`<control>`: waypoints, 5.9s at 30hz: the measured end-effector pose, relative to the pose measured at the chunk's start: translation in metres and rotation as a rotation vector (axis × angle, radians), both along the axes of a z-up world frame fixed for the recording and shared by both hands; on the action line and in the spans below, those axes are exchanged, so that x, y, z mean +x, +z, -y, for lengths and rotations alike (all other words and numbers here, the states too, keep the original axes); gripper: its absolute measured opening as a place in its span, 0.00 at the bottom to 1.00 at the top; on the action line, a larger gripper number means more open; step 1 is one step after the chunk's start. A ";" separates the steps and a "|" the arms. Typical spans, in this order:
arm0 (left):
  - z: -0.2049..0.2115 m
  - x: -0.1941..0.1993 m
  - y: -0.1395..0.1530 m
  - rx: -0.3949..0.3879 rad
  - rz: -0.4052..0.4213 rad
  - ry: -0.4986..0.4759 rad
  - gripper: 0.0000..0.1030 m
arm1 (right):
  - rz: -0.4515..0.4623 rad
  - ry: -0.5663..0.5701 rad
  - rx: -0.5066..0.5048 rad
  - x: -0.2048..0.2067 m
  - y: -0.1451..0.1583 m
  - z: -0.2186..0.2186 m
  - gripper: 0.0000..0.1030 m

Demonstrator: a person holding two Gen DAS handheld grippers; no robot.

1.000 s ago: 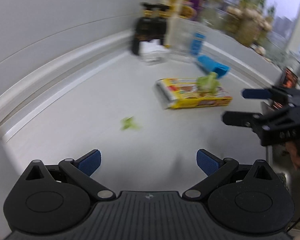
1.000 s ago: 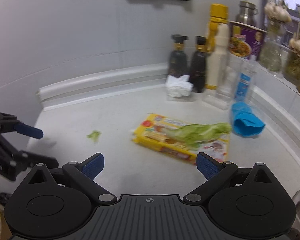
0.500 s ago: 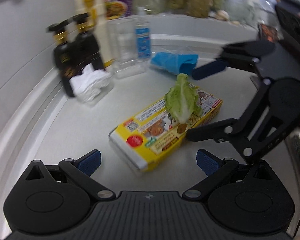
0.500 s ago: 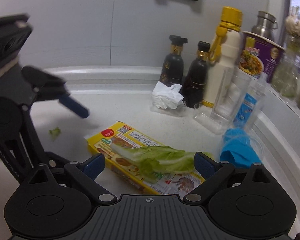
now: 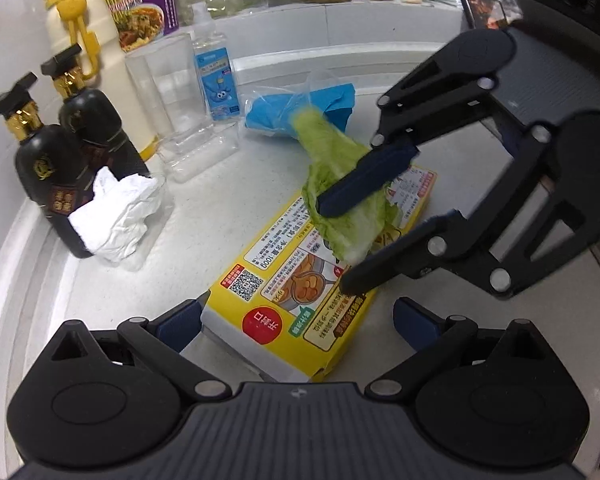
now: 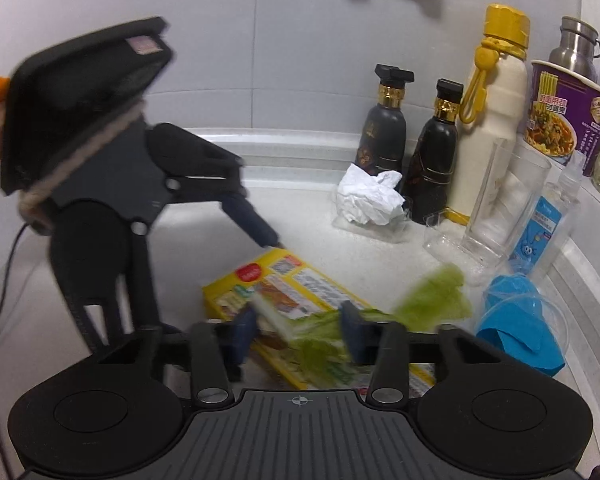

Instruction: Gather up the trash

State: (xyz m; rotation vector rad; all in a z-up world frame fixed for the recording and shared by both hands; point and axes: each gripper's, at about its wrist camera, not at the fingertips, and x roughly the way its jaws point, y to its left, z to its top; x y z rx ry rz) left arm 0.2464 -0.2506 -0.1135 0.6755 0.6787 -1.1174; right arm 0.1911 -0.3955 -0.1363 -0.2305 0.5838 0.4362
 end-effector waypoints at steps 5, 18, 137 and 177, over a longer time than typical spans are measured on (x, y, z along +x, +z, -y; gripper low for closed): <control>0.008 0.014 0.000 0.021 -0.054 -0.031 0.99 | 0.009 0.003 -0.017 0.001 0.003 -0.004 0.11; 0.033 0.022 0.009 0.118 0.029 -0.159 0.98 | -0.016 -0.112 0.146 0.003 0.020 0.027 0.04; -0.395 -0.194 -0.098 -0.212 -0.549 1.257 0.79 | -0.453 -0.026 0.246 -0.091 -0.073 -0.352 0.67; -0.350 -0.109 -0.207 -0.103 -0.249 0.638 0.98 | -0.595 -0.862 0.060 -0.297 -0.643 -0.287 0.91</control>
